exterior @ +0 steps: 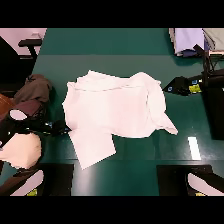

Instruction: Fold the shirts.

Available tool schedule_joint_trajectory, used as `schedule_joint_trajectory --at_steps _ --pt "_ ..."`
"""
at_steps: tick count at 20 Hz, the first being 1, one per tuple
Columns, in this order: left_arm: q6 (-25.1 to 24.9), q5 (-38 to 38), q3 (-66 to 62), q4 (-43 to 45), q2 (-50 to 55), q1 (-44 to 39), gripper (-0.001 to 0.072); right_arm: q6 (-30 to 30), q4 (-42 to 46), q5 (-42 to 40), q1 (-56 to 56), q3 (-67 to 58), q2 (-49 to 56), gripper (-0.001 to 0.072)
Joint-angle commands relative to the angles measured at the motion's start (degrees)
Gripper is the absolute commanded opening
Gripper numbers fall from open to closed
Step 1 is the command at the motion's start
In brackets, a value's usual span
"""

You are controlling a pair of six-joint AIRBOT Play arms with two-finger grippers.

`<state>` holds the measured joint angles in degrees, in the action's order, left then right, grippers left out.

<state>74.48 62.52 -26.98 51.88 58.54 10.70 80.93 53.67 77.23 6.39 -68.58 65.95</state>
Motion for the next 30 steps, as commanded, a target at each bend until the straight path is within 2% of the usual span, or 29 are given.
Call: schedule_joint_trajectory --at_steps 1,2,3,4,9,10,11,18,19,23,24,26,28,29,30 --pt "-2.8 -1.5 0.9 -4.0 -0.1 0.0 0.0297 0.7 0.3 -1.0 -0.2 2.9 -1.7 0.0385" --pt "-2.8 -1.7 0.9 -4.0 -0.1 0.0 0.0259 1.0 0.8 -0.3 -0.3 3.3 -1.6 0.0385" --pt "-3.2 -1.7 0.8 -4.0 -0.1 0.0 0.0057 1.6 1.6 0.3 -1.0 3.7 -1.6 0.0385" --pt "-4.4 -1.9 0.8 -4.5 -0.1 0.0 0.0023 1.6 2.2 0.9 -1.7 4.3 -1.6 0.0385" --pt "-4.5 -0.4 -3.7 -3.7 -0.1 0.0 0.0022 2.6 13.6 5.3 -8.3 13.5 -4.0 0.0391" --pt "-4.5 0.1 -5.1 -3.5 -0.1 0.0 0.0022 2.5 15.7 5.4 -9.7 16.2 -5.3 0.0481" --pt "-4.4 0.3 -6.3 -3.5 -0.1 0.0 0.0022 2.5 17.4 5.4 -11.1 18.8 -6.7 0.0648" --pt "-4.4 0.5 -8.1 -3.5 -0.1 0.0 0.0023 -0.1 18.5 2.0 -13.0 33.6 -15.2 0.0648" --pt "-4.4 0.5 -8.1 -3.5 -0.1 0.0 0.0023 -0.1 18.5 0.7 -13.0 35.3 -15.7 0.0612" --pt "-4.4 0.0 -8.1 -4.0 -0.1 0.0 0.0023 0.0 18.3 -5.2 -11.3 37.7 -14.5 0.0595" --pt "-4.4 -0.1 -8.1 -4.2 -0.1 0.0 0.0022 0.0 18.3 -6.3 -10.0 37.7 -13.2 0.0562" --pt "-4.4 -0.1 -8.1 -4.4 -0.1 0.0 0.0023 0.0 18.1 -8.5 -6.9 37.6 -10.3 0.0425" --pt "-4.4 -0.1 -8.1 -4.4 -0.1 0.0 0.0023 0.0 18.1 -10.3 -4.3 36.3 -7.7 0.0361" --pt "-4.4 -0.1 -8.1 -4.4 -0.1 0.0 0.0023 0.0 18.2 -10.2 -3.2 35.3 -6.6 0.0293" --pt "-4.4 -0.1 -8.1 -4.3 -0.1 0.0 0.0023 0.0 18.6 -10.1 -2.4 34.1 -5.6 0.0186"
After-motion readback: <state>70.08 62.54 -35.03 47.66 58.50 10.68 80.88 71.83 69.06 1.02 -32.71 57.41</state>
